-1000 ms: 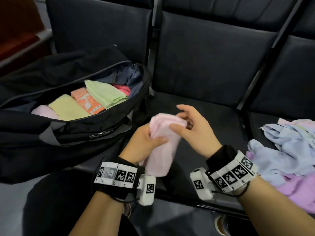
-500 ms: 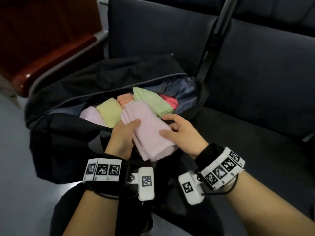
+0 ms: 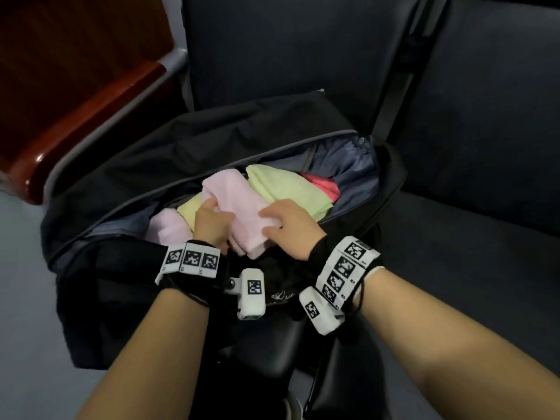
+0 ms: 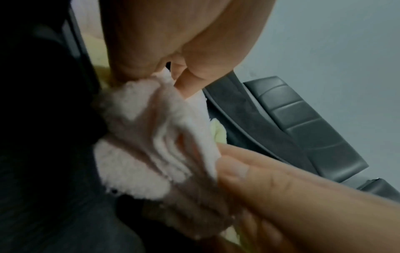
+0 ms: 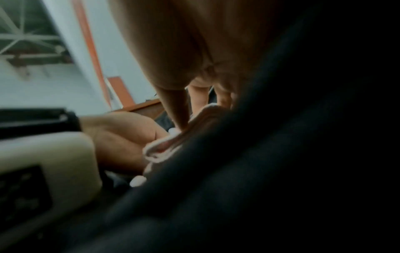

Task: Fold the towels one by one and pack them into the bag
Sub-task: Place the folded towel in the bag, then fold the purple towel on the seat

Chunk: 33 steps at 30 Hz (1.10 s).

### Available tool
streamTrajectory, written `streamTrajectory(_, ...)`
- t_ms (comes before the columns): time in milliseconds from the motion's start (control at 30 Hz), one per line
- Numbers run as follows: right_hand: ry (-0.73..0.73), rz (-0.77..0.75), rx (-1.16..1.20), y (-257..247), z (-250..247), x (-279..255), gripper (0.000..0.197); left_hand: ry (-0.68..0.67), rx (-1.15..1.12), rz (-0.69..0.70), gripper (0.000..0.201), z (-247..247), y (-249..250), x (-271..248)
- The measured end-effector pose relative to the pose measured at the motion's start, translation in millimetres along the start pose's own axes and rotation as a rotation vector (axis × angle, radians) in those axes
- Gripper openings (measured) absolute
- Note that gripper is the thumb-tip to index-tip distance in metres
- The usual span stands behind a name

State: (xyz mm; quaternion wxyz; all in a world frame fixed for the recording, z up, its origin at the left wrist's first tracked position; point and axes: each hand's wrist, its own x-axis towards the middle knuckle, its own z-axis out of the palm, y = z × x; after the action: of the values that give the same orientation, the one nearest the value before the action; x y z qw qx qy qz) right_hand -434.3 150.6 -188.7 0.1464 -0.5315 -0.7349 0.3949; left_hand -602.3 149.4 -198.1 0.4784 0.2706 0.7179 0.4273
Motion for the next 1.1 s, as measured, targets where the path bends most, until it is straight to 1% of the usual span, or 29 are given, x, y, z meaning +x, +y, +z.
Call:
streamTrajectory(67,-0.083,-0.030,-0.081,4,3,-9,0.053,-0.002,0.047,0.014,0.052,4,-4,0)
streamTrajectory(167,-0.083,-0.078,-0.118,4,1,-26,0.062,0.018,0.079,0.013,0.066,7,-1,-7)
streamTrajectory(233,-0.082,-0.091,-0.135,0,-6,-43,0.063,0.075,0.112,0.018,0.075,7,4,-20)
streamTrajectory(267,-0.074,-0.109,-0.127,-2,-11,-54,0.061,0.118,0.157,0.052,0.075,6,7,-30)
streamTrajectory(300,-0.055,-0.132,-0.106,-3,-17,-68,0.059,0.163,0.220,0.113,0.073,6,10,-43)
streamTrajectory(333,-0.021,-0.157,-0.075,-2,-23,-83,0.056,0.199,0.276,0.205,0.069,7,13,-60)
streamTrajectory(400,0.073,-0.188,0.015,8,-39,-118,0.048,0.201,0.327,0.430,0.055,14,15,-101)
streamTrajectory(433,0.120,-0.183,0.066,15,-48,-138,0.045,0.167,0.341,0.524,0.048,20,14,-123)
streamTrajectory(500,0.201,-0.148,0.112,34,-68,-180,0.041,0.074,0.373,0.627,0.038,41,10,-165)
streamTrajectory(600,0.294,-0.053,0.095,74,-96,-247,0.037,-0.095,0.373,0.667,0.032,91,-1,-218)
streamTrajectory(700,0.385,0.045,0.098,127,-124,-321,0.037,-0.260,0.463,0.696,0.029,161,-19,-268)
streamTrajectory(833,0.554,0.204,0.122,202,-156,-419,0.038,-0.488,0.566,0.696,0.027,264,-55,-333)
streamTrajectory(933,0.702,0.335,0.125,253,-171,-483,0.039,-0.650,0.643,0.640,0.026,332,-87,-378)
streamTrajectory(1033,0.772,0.436,0.120,294,-177,-524,0.039,-0.749,0.658,0.561,0.024,377,-116,-411)
streamTrajectory(1100,0.762,0.475,0.159,314,-176,-538,0.041,-0.803,0.683,0.553,0.026,396,-131,-424)
